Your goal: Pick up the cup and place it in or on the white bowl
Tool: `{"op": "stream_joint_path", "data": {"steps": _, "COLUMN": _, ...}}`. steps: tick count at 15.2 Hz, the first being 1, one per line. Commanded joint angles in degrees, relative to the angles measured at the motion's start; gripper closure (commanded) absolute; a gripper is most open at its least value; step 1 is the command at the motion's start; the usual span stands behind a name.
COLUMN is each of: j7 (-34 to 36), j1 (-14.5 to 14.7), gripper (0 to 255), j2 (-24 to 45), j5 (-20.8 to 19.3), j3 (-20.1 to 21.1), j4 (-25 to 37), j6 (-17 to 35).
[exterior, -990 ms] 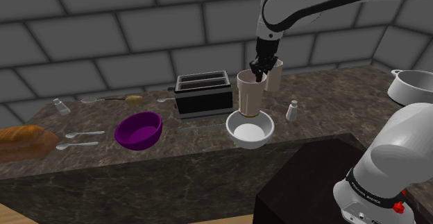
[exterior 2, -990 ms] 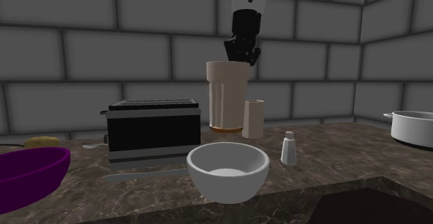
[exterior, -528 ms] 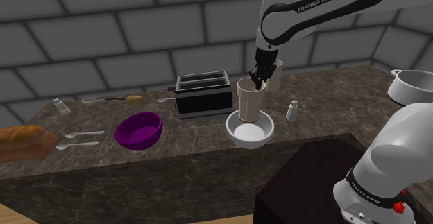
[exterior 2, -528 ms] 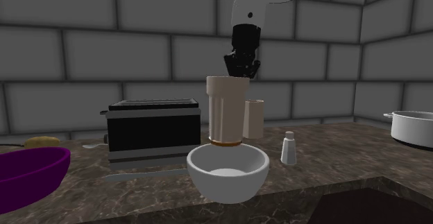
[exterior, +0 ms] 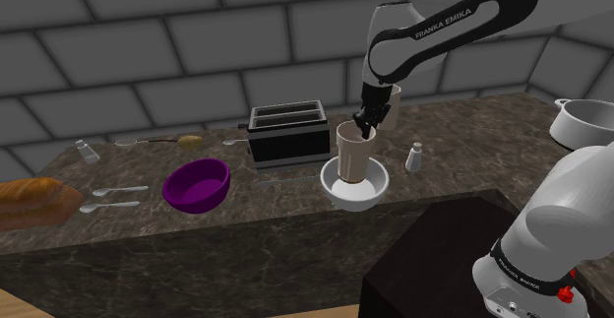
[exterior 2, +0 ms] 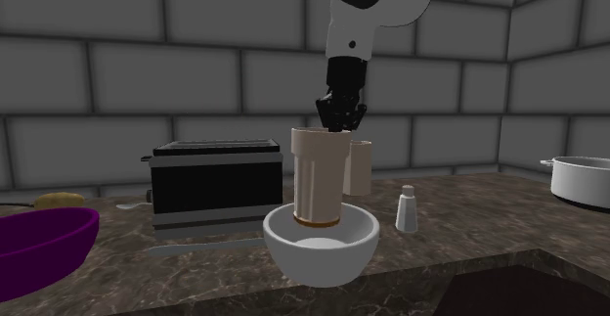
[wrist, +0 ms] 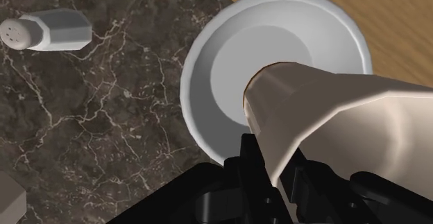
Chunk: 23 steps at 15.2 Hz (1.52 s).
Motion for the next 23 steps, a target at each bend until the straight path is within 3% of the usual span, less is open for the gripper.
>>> {"op": "stream_joint_path", "data": {"steps": 1, "j7": 0.02, "j1": 0.03, "gripper": 255, "j2": 0.09, "j5": 0.04, "j3": 0.04, "j4": -0.26, "j6": 0.43}}
{"op": "stream_joint_path", "data": {"steps": 6, "j7": 0.02, "j1": 0.03, "gripper": 255, "j2": 0.09, "j5": 0.04, "j3": 0.04, "j4": -0.26, "j6": 0.43}}
{"op": "stream_joint_path", "data": {"steps": 7, "j7": 0.03, "j1": 0.04, "gripper": 0, "j2": 0.1, "j5": 0.04, "j3": 0.05, "j4": -0.25, "j6": 0.44}}
{"op": "stream_joint_path", "data": {"steps": 12, "j7": 0.02, "j1": 0.03, "gripper": 0, "j2": 0.09, "j5": 0.04, "j3": 0.04, "j4": -0.26, "j6": 0.43}}
{"op": "stream_joint_path", "data": {"steps": 16, "j7": 0.2, "j1": -0.27, "gripper": 0, "j2": -3.15, "j5": -0.45, "j3": -0.42, "j4": 4.39, "j6": -7.48}}
{"op": "stream_joint_path", "data": {"steps": 23, "j7": 0.2, "j1": -0.27, "gripper": 0, "j2": -3.15, "j5": -0.45, "j3": -0.42, "j4": 4.39, "j6": -7.48}}
